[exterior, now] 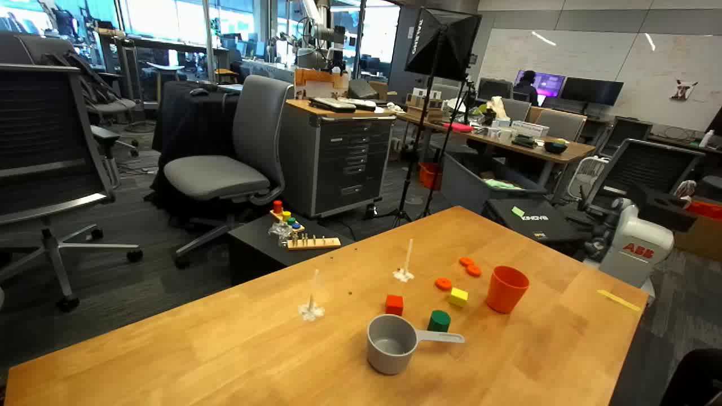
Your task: Put the cubes in the pot
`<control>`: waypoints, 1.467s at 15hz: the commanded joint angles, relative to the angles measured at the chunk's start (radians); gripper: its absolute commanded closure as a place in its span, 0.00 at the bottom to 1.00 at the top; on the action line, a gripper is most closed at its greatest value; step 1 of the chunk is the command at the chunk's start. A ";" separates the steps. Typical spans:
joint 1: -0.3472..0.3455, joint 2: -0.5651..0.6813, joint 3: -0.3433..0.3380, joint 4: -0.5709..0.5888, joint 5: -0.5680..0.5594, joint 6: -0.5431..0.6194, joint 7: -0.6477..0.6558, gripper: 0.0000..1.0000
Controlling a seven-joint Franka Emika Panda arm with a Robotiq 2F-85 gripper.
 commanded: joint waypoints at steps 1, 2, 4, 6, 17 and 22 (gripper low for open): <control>-0.027 0.005 0.024 0.004 0.010 -0.003 -0.010 0.00; -0.027 0.004 0.024 0.006 0.010 -0.003 -0.010 0.00; -0.027 0.003 0.024 0.007 0.010 -0.003 -0.010 0.00; -0.011 0.063 0.059 0.016 0.013 0.053 0.048 0.00; 0.144 0.653 0.312 0.196 -0.043 0.383 0.406 0.00; 0.205 0.865 0.311 0.366 -0.048 0.387 0.452 0.00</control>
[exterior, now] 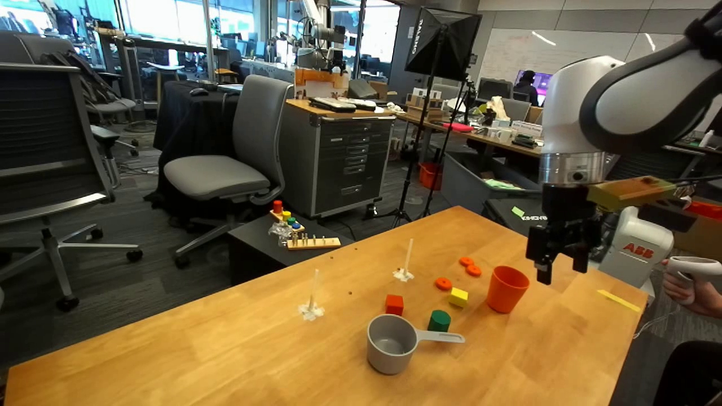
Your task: Put the cubes in the pot
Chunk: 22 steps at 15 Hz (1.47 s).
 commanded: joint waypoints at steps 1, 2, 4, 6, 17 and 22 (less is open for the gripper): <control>0.030 0.146 0.002 0.159 0.004 -0.031 0.033 0.00; 0.041 0.149 0.001 0.170 -0.001 -0.034 0.040 0.00; 0.036 0.132 -0.005 0.124 0.004 -0.003 0.016 0.00; 0.043 0.151 -0.005 0.146 0.004 -0.005 0.020 0.00; 0.089 0.266 0.051 0.185 0.085 0.151 0.044 0.00; 0.151 0.354 0.045 0.252 0.073 0.218 0.085 0.00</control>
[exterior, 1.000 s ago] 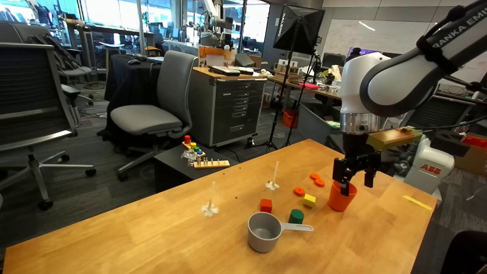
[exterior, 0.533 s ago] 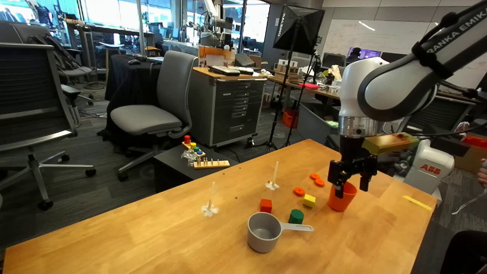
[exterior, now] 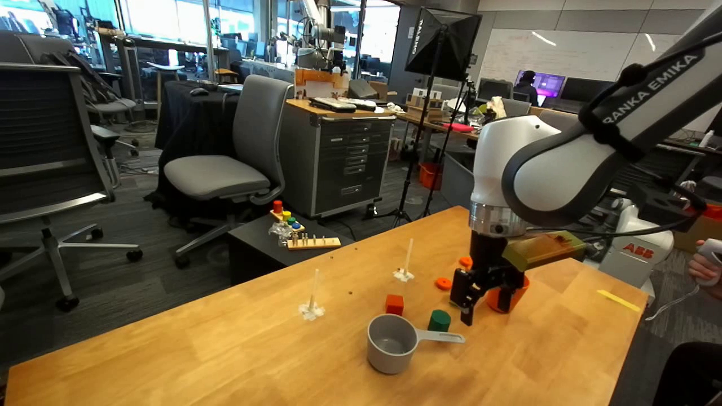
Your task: Put the cubes in the pot
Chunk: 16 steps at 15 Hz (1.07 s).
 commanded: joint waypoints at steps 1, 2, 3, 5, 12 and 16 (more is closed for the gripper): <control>0.036 0.075 -0.007 0.086 0.001 0.019 0.026 0.00; 0.048 0.095 -0.013 0.109 -0.009 0.013 0.029 0.00; 0.056 0.111 -0.016 0.129 -0.014 0.010 0.029 0.00; 0.077 0.147 -0.030 0.174 -0.033 0.001 0.035 0.00; 0.093 0.236 -0.044 0.287 -0.049 -0.013 0.028 0.00; 0.088 0.263 -0.043 0.317 -0.045 -0.011 0.020 0.34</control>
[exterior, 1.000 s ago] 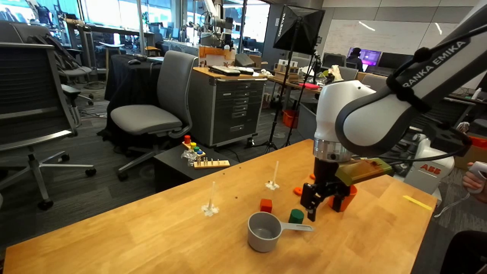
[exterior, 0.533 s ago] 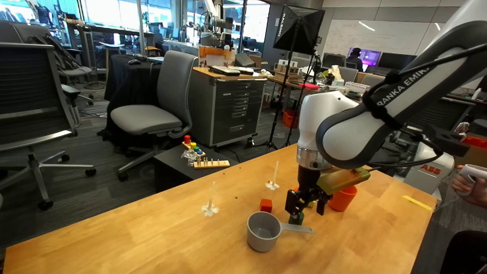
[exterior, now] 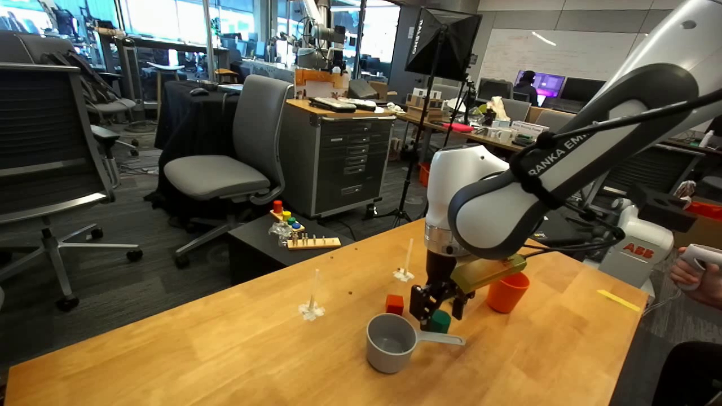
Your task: Put the cubes in the pot
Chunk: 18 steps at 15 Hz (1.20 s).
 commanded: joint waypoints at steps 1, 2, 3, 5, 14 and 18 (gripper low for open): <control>0.005 0.027 -0.007 0.052 0.001 -0.022 0.002 0.42; 0.002 0.027 -0.005 0.054 0.004 -0.025 0.000 0.51; 0.000 0.026 -0.003 0.054 0.006 -0.026 -0.001 0.58; -0.006 0.012 0.001 0.044 0.013 -0.027 -0.005 0.73; -0.018 -0.101 0.047 0.035 0.045 -0.044 -0.033 0.82; -0.004 -0.119 0.104 0.028 0.079 -0.042 -0.042 0.82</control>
